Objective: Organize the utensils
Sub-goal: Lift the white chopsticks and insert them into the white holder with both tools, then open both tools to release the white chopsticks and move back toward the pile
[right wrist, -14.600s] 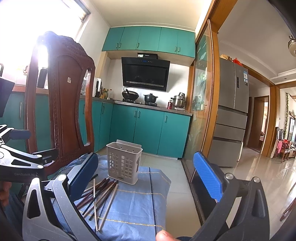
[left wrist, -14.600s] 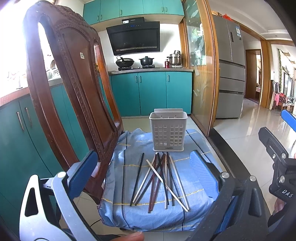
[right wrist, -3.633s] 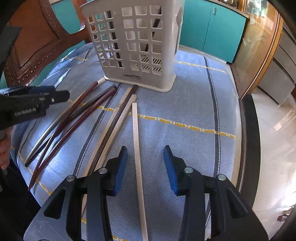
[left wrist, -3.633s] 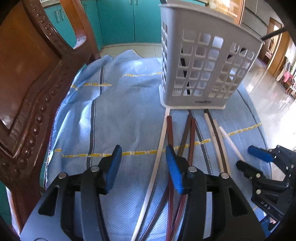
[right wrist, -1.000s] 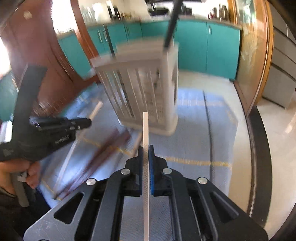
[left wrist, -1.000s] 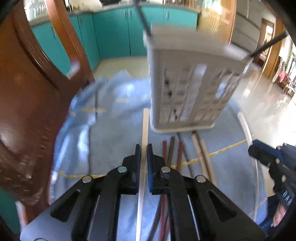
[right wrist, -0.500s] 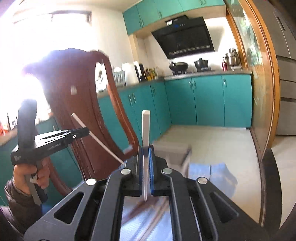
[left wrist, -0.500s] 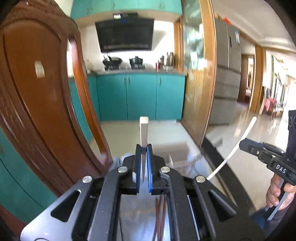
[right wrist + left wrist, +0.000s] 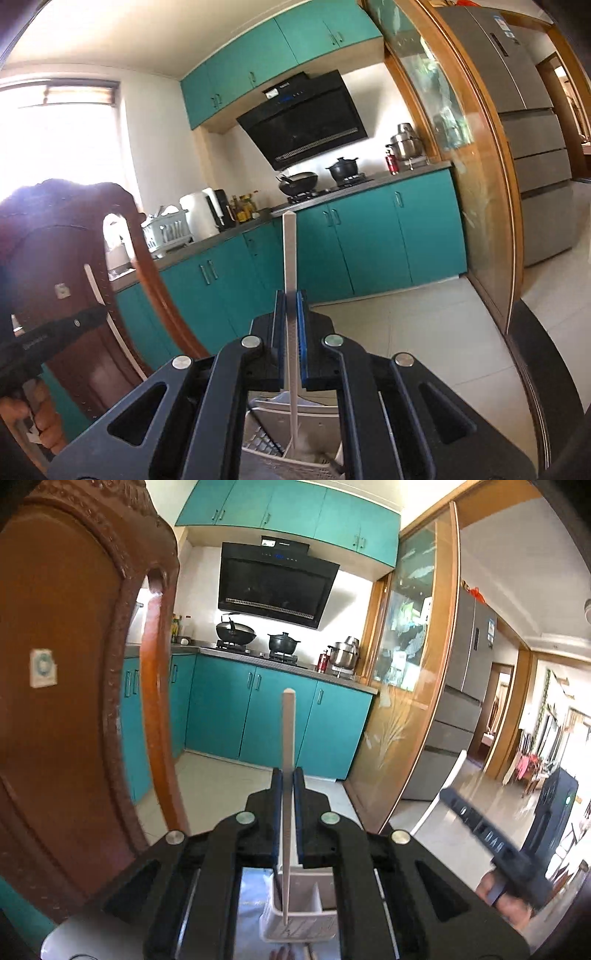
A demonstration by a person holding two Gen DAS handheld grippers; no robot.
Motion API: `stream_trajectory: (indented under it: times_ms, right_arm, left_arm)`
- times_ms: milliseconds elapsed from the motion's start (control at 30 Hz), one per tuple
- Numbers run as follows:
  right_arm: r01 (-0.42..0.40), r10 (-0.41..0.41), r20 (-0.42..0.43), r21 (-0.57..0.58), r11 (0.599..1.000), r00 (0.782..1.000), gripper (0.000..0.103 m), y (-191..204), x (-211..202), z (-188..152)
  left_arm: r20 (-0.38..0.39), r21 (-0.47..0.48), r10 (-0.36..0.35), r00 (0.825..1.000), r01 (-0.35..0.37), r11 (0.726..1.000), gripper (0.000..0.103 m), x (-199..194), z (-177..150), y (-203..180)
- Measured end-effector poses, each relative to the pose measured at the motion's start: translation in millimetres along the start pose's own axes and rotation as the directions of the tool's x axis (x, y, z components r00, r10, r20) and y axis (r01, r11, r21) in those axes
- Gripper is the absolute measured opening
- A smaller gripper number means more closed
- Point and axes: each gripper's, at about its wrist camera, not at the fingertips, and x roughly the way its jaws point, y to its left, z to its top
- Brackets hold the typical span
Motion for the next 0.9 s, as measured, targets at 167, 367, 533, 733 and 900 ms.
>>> stream_trajectory:
  times_ms: [167, 367, 533, 733, 900]
  right_arm:
    - [0.037, -0.041, -0.059, -0.07, 0.997, 0.997, 0.007, 2, 20, -22]
    - [0.012, -0.027, -0.12, -0.124, 0.992, 0.992, 0.006, 7, 22, -50]
    - [0.013, -0.035, -0.124, -0.168, 0.986, 0.992, 0.006, 11, 10, -64]
    - [0.024, -0.036, -0.057, -0.198, 0.98, 0.998, 0.016, 12, -18, -59]
    - [-0.068, 0.069, -0.004, -0.254, 0.965, 0.998, 0.022, 23, -62, -65]
  left_arm:
    - [-0.05, -0.018, 0.012, 0.999, -0.013, 1.0, 0.007, 39, -16, -4]
    - [-0.142, 0.028, 0.065, 0.988, -0.062, 0.998, 0.007, 82, -47, -13]
    - [-0.196, 0.047, 0.091, 0.976, -0.083, 0.995, 0.007, 91, -71, -13]
    - [-0.211, 0.086, 0.114, 0.971, -0.098, 0.991, 0.007, 83, -92, -13]
    - [-0.171, 0.109, 0.116, 0.978, -0.098, 0.989, 0.008, 57, -100, -8]
